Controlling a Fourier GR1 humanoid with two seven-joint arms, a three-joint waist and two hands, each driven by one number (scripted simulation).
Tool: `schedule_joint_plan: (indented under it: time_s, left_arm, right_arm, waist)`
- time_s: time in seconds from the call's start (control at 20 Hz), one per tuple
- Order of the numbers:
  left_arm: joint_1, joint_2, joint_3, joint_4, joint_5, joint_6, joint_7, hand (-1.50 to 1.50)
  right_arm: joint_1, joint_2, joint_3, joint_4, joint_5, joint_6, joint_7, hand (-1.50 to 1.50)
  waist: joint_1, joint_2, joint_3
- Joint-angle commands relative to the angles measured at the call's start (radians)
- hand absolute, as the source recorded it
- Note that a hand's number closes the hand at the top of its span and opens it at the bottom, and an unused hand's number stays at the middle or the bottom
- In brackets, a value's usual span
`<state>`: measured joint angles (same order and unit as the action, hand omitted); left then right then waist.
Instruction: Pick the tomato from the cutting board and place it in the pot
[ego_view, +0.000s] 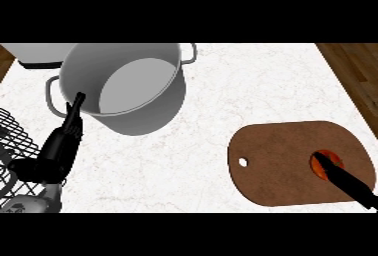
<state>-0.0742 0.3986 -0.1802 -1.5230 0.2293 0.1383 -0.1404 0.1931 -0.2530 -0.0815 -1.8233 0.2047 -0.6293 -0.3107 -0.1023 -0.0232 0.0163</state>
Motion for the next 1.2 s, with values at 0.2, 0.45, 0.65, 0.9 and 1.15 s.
schedule_joint_plan:
  time_s: [0.2, 0.45, 0.65, 0.9, 1.15]
  left_arm:
    - [0.078, -0.022, -0.087, 0.113, 0.036, -0.067, 0.150, 0.00]
    - [0.056, -0.036, -0.118, 0.070, 0.013, -0.055, 0.195, 0.00]
    - [0.033, -0.023, -0.111, 0.063, 0.023, -0.076, 0.220, 0.00]
    - [0.018, -0.051, -0.129, 0.086, 0.018, -0.079, 0.230, 0.00]
    - [0.014, -0.064, -0.126, 0.081, 0.013, -0.070, 0.245, 0.00]
  right_arm:
    - [0.199, -0.005, 0.036, -0.139, -0.002, 0.058, 0.221, -1.50]
    - [0.224, -0.023, 0.056, -0.188, -0.025, 0.112, 0.400, -1.50]
    - [0.253, -0.101, 0.089, -0.126, -0.013, 0.217, 0.493, -1.50]
    - [0.238, -0.122, 0.091, -0.064, -0.002, 0.250, 0.531, -1.50]
    - [0.211, -0.129, 0.025, 0.001, -0.026, 0.242, 0.495, -1.50]
  waist:
    - [0.027, 0.030, -0.021]
    - [0.061, 0.033, -0.020]
    - [0.080, 0.038, -0.019]
    - [0.085, 0.033, -0.017]
    - [0.084, 0.030, -0.015]
